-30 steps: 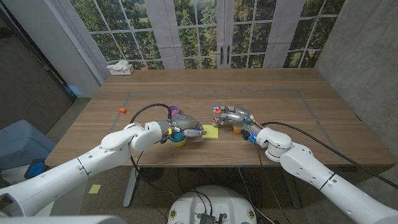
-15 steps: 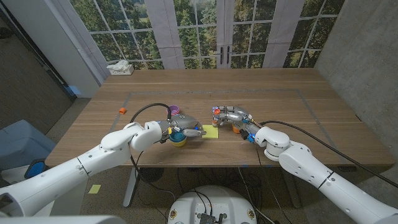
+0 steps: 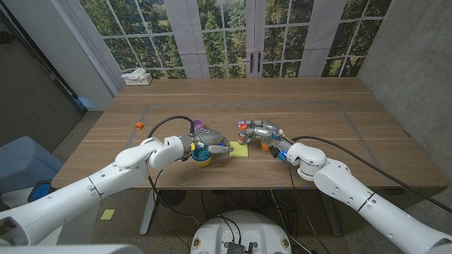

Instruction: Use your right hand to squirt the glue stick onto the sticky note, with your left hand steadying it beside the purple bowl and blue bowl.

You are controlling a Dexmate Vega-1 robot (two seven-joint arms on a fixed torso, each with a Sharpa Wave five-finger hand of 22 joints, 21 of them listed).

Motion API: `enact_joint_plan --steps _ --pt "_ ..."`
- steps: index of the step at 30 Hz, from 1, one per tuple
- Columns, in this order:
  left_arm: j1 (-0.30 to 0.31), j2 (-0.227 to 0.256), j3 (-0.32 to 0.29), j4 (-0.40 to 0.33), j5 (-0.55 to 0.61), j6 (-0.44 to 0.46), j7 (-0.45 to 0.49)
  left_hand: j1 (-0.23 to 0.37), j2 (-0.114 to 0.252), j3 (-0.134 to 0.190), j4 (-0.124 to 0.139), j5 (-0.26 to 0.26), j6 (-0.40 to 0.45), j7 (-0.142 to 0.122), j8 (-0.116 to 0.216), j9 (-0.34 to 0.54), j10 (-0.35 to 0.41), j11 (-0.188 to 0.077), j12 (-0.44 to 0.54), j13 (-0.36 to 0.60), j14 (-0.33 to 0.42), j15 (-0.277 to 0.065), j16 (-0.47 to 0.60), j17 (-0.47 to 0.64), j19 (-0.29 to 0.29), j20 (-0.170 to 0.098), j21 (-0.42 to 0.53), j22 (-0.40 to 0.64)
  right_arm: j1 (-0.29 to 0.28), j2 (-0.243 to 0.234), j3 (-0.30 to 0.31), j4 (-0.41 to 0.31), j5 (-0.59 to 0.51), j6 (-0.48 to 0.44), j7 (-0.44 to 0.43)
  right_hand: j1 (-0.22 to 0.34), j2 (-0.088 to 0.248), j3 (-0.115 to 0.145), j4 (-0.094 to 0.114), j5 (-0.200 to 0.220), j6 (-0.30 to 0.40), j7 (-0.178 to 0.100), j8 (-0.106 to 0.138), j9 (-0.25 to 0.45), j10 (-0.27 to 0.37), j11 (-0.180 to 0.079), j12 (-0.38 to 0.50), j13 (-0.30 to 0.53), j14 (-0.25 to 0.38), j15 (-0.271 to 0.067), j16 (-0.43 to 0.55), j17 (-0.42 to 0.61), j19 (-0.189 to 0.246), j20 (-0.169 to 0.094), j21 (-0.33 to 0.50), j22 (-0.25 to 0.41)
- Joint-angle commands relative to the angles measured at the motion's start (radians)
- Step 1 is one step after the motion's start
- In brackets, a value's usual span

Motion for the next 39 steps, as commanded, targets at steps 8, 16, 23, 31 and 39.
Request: enact_joint_plan --steps 8,16,23,31,39 --pt "-0.019 -0.001 0.007 0.025 -0.007 -0.023 0.0 -0.005 -0.007 -0.008 0.002 -0.001 0.01 0.005 0.008 0.079 0.003 -0.001 0.008 0.003 -0.005 -0.104 -0.001 0.002 -0.005 -0.001 -0.001 0.003 0.02 -0.032 -0.065 -0.072 -0.165 -0.053 -0.094 -0.013 -0.01 0.018 0.0 0.01 0.132 0.117 0.005 0.004 0.063 0.041 0.008 0.01 0.007 -0.006 -0.002 0.003 0.015 -0.094 -0.002 0.0" --pt "-0.016 -0.002 0.004 0.025 -0.014 -0.025 0.007 -0.006 -0.008 -0.01 0.003 -0.001 0.007 0.003 0.007 0.079 0.002 -0.004 0.008 0.002 -0.008 -0.107 -0.001 0.002 -0.006 0.0 -0.002 0.003 0.027 -0.013 -0.069 -0.056 -0.174 -0.068 -0.094 -0.013 -0.018 0.024 -0.002 0.013 0.133 0.114 0.0 0.001 0.053 0.033 0.001 0.008 0.002 -0.009 -0.007 0.003 0.013 -0.094 -0.006 -0.001" --pt "-0.014 0.0 0.004 0.023 -0.013 -0.025 0.008 -0.005 -0.008 -0.011 0.004 -0.001 0.004 0.003 0.006 0.079 -0.004 -0.006 0.006 0.002 -0.011 -0.107 -0.002 0.002 -0.006 -0.001 -0.003 0.003 0.031 -0.001 -0.075 -0.048 -0.184 -0.097 -0.112 -0.016 -0.018 0.025 0.0 0.014 0.133 0.115 -0.003 -0.001 0.052 0.032 -0.001 0.008 0.001 -0.009 -0.008 0.002 0.01 -0.094 -0.01 -0.001" --pt "-0.016 -0.001 0.005 0.023 -0.009 -0.024 0.007 -0.005 -0.008 -0.012 0.005 -0.001 -0.001 0.003 0.005 0.079 -0.006 -0.006 0.006 0.002 -0.014 -0.107 -0.002 0.002 -0.007 -0.001 -0.004 0.003 0.034 -0.004 -0.071 -0.047 -0.166 -0.138 -0.11 -0.016 -0.02 0.027 0.0 0.014 0.135 0.113 -0.005 -0.002 0.054 0.032 -0.001 0.007 0.002 -0.009 -0.008 0.001 0.009 -0.095 -0.012 -0.001" --pt "-0.016 -0.004 0.006 0.021 -0.006 -0.019 0.005 -0.004 -0.008 -0.012 0.005 0.0 -0.006 0.002 0.004 0.079 -0.011 -0.005 0.006 0.002 -0.017 -0.105 -0.002 0.002 -0.009 0.0 -0.005 0.003 0.039 -0.025 -0.067 -0.076 -0.146 -0.219 -0.122 -0.016 -0.02 0.028 0.001 0.015 0.135 0.114 -0.007 0.0 0.057 0.037 -0.002 0.005 0.006 -0.01 -0.008 0.001 0.01 -0.094 -0.013 -0.001"
